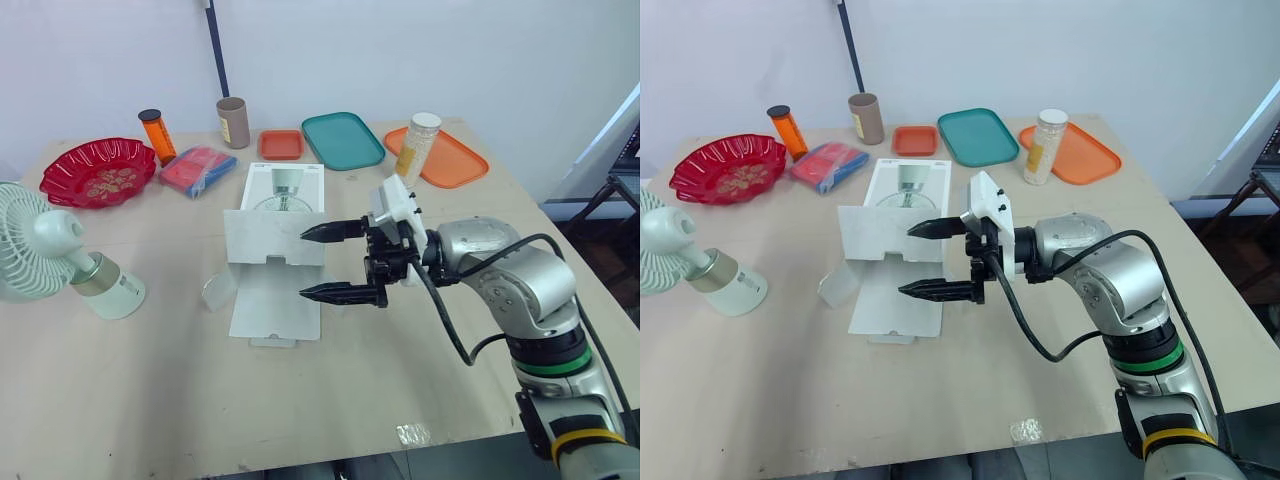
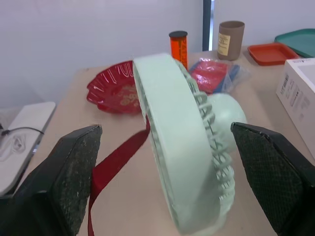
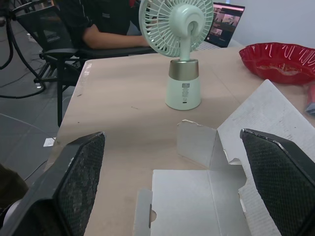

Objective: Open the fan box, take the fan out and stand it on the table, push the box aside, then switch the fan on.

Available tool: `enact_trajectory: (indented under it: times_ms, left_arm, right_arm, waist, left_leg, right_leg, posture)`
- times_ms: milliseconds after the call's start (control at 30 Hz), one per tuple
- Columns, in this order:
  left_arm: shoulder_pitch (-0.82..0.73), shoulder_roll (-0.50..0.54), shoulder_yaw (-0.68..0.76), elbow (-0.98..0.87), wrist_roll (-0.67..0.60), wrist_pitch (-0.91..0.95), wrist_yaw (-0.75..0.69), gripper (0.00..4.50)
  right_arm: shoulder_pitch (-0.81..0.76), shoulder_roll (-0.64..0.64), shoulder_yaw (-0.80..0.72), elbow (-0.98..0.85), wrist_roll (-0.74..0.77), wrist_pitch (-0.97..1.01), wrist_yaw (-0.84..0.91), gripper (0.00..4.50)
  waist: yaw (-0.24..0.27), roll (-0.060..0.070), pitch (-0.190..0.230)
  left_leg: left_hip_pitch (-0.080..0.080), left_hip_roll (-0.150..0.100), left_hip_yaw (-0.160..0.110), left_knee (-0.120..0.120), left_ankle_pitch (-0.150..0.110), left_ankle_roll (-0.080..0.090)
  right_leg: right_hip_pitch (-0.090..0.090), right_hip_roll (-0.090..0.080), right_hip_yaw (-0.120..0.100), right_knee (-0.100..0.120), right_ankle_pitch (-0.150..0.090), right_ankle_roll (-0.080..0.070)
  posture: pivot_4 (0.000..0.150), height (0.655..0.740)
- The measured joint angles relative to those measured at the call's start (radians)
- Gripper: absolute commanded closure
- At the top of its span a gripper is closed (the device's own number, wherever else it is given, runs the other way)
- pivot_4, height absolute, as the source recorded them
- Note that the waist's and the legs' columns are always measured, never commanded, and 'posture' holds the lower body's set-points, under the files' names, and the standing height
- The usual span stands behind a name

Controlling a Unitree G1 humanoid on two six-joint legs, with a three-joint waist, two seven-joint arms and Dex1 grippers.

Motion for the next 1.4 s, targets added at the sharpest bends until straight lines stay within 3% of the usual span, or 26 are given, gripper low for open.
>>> enact_trajectory:
  times_ms: [500, 800, 933, 1100, 1400]
  left_arm:
    - [-0.191, 0.065, -0.071, 0.056, 0.019, -0.028, 0.08, 0.03]
    - [-0.213, 0.069, -0.072, 0.056, 0.017, -0.02, 0.097, 0.03]
    - [-0.238, 0.079, -0.046, 0.063, -0.053, -0.005, 0.078, 0.03]
    - [-0.185, 0.127, 0.049, 0.045, -0.206, 0.039, -0.046, 0.03]
    - [-0.269, 0.211, -0.016, 0.031, -0.314, 0.035, 0.031, 0.03]
  right_arm:
    - [0.002, -0.001, 0.0, 0.0, -0.017, -0.011, 0.005, 0.0]
    - [0.002, -0.001, 0.0, 0.0, -0.017, -0.011, 0.006, 0.0]
    - [0.002, -0.001, 0.0, 0.0, -0.018, -0.011, 0.006, 0.0]
    - [0.013, -0.006, 0.001, 0.003, -0.027, -0.018, 0.009, 0.0]
    - [0.012, -0.005, 0.006, 0.018, -0.035, -0.033, 0.022, 0.0]
  waist:
    - [0.0, 0.0, 0.0]
    - [-0.001, 0.0, 0.0]
    - [-0.001, -0.001, 0.0]
    - [-0.001, -0.002, 0.001]
    - [-0.001, -0.002, 0.001]
  left_leg:
    - [0.0, 0.0, 0.0, 0.0, 0.0, 0.0]
    - [0.0, 0.0, 0.0, 0.0, 0.0, 0.0]
    - [0.0, 0.0, 0.0, 0.0, 0.0, 0.0]
    - [0.0, 0.0, 0.0, 0.0, 0.0, -0.001]
    - [0.0, 0.0, 0.0, 0.0, 0.0, -0.001]
  right_leg:
    - [0.0, 0.0, 0.0, 0.0, 0.0, 0.0]
    - [0.0, 0.0, 0.0, 0.0, 0.0, 0.0]
    - [0.0, 0.0, 0.0, 0.0, 0.0, 0.0]
    - [-0.001, 0.0, 0.0, 0.001, 0.0, 0.0]
    - [0.0, 0.0, 0.0, 0.001, 0.0, 0.0]
  posture:
    - [0.15, 0.74]
    - [0.15, 0.74]
    - [0.15, 0.74]
    - [0.15, 0.74]
    - [0.15, 0.74]
